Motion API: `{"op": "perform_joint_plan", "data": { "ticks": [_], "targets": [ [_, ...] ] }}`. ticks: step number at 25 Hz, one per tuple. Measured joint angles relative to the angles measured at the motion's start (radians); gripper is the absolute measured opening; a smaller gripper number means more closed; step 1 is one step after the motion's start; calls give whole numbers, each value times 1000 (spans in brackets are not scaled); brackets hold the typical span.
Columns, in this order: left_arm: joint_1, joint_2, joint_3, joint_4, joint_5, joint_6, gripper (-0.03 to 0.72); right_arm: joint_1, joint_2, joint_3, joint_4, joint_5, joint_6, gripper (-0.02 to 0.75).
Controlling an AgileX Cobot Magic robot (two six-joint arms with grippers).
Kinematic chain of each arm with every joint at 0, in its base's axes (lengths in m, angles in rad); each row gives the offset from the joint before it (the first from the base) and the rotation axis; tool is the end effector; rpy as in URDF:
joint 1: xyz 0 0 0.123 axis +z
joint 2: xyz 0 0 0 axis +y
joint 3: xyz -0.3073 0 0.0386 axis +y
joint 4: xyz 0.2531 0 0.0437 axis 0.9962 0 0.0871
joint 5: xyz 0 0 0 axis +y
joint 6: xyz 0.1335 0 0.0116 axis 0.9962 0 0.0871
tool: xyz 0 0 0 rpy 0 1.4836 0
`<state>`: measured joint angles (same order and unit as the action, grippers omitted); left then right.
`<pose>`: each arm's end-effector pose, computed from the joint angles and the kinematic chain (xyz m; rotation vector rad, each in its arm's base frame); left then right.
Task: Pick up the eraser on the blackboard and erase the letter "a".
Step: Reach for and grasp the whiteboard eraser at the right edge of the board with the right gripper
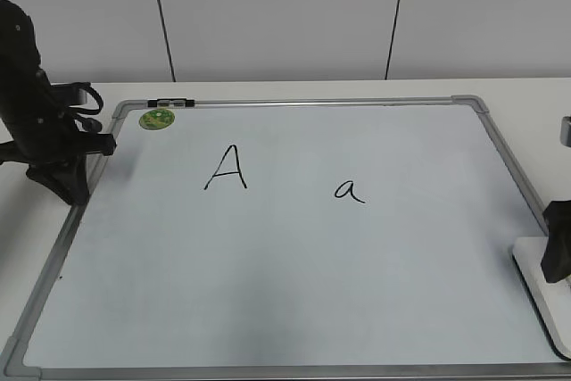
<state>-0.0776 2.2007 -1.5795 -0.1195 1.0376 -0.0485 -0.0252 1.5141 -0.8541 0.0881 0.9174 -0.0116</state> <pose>0.4413 -0.0481 0.1035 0.0497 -3.1298 0.1607 0.2590 0.0028 0.1781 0.0984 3.0563 0.1080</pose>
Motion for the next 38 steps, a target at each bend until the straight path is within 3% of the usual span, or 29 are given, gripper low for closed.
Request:
{"op": "perform_joint_plan", "data": {
  "ticks": [27,38],
  "targets": [
    [0,0,0,-6,0,0,55,-11,193,-14,10,-80,-33,615],
    [0,0,0,-8,0,1,55,-11,204,-22,-1,-90,-41,556]
  ]
}}
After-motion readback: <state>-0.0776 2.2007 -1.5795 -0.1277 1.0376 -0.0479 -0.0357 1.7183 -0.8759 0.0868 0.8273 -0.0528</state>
